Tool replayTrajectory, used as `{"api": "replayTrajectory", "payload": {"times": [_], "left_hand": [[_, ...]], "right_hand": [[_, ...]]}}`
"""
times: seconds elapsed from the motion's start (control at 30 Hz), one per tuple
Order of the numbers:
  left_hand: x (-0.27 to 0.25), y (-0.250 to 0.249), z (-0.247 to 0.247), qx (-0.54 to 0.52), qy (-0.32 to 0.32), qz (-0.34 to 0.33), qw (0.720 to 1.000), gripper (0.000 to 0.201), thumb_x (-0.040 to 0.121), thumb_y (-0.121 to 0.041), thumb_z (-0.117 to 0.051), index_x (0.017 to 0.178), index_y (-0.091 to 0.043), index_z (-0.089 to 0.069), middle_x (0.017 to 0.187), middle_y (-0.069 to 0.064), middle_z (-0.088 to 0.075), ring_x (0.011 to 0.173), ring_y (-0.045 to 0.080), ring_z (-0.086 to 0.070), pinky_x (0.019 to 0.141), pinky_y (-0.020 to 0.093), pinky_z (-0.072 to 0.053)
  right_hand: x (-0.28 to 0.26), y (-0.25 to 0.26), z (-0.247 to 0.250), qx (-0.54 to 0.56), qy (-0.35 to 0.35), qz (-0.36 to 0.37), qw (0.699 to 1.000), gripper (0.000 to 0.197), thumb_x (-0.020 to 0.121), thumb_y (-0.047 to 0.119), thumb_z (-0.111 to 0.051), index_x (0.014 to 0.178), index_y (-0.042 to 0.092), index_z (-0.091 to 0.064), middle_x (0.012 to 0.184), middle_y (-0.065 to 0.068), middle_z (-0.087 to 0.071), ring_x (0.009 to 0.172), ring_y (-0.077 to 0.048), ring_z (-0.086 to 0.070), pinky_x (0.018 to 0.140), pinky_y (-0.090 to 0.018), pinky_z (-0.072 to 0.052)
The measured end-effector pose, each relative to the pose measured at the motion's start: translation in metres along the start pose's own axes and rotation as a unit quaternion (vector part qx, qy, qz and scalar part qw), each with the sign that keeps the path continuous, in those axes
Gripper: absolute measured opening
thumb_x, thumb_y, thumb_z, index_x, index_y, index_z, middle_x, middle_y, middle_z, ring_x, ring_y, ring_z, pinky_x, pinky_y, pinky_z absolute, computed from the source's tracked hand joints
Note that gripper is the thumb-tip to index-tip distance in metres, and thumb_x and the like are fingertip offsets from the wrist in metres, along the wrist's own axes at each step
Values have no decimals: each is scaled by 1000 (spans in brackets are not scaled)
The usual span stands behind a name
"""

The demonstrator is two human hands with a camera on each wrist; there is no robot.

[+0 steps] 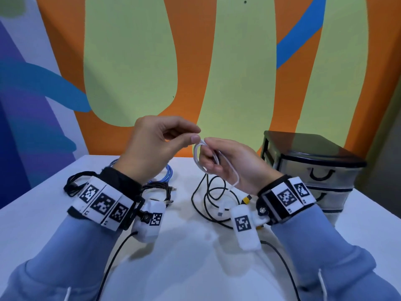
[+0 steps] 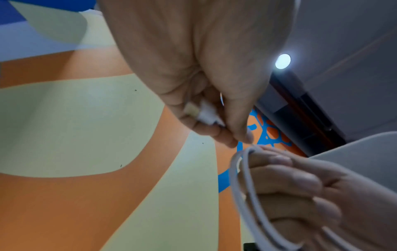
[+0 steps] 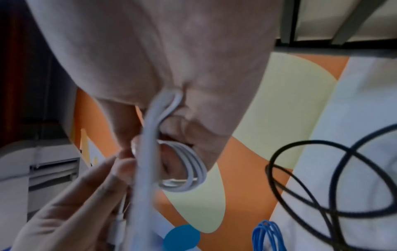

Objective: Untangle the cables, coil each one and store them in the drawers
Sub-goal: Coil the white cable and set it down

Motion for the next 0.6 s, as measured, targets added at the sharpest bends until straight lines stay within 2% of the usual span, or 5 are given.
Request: {"api": "replayTrajectory", "payload": {"times": [0.13, 0.23, 0.37, 0.47, 0.6], "left_hand": [[-1, -13, -1, 95, -27, -109, 989, 8, 91, -16, -83, 98, -10, -83, 91, 0, -74, 83, 19, -71, 74, 41, -57], [0, -17, -3, 168, -56, -139, 974, 8, 92, -19, -82, 100, -16, -84, 96, 3, -61, 85, 23, -60, 74, 35, -49], [0, -8, -9, 181, -25, -109, 977, 12, 92, -15, -81, 102, -21, -84, 84, -4, -69, 71, 12, -55, 66, 24, -44], [-2, -8, -7, 163, -57, -78, 982, 10, 90, -19, -83, 98, -25, -85, 82, -7, -73, 72, 11, -57, 67, 20, -41], [-4, 8, -11, -32, -31, 67, 997, 12, 92, -9, -80, 97, -18, -85, 82, -2, -81, 77, 17, -76, 77, 31, -60]], "right_hand": [[-1, -6, 0, 108, 11, -5, 994, 33, 112, 26, -39, 83, 13, -46, 73, -4, -44, 55, -10, -30, 64, -33, -17], [1, -6, 1, 150, 11, 4, 989, 33, 113, 26, -39, 84, 13, -47, 75, -4, -43, 51, -6, -30, 60, -28, -18], [2, -5, 0, 149, 5, 9, 989, 33, 113, 26, -39, 84, 13, -49, 78, -4, -45, 50, -3, -31, 59, -26, -19], [3, -4, -1, 147, 0, 18, 989, 33, 113, 27, -40, 85, 12, -50, 81, -2, -49, 51, -4, -33, 57, -22, -25], [3, -3, -1, 114, -27, 33, 993, 33, 112, 28, -41, 85, 13, -50, 80, 2, -48, 58, -8, -37, 61, -22, -30]]}}
Point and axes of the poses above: each hand's wrist, its own x-axis towards the middle knuckle, its own z-axis out of the back of the hand, y = z × x, the point moved 8 cm from there along x, towards the middle knuckle
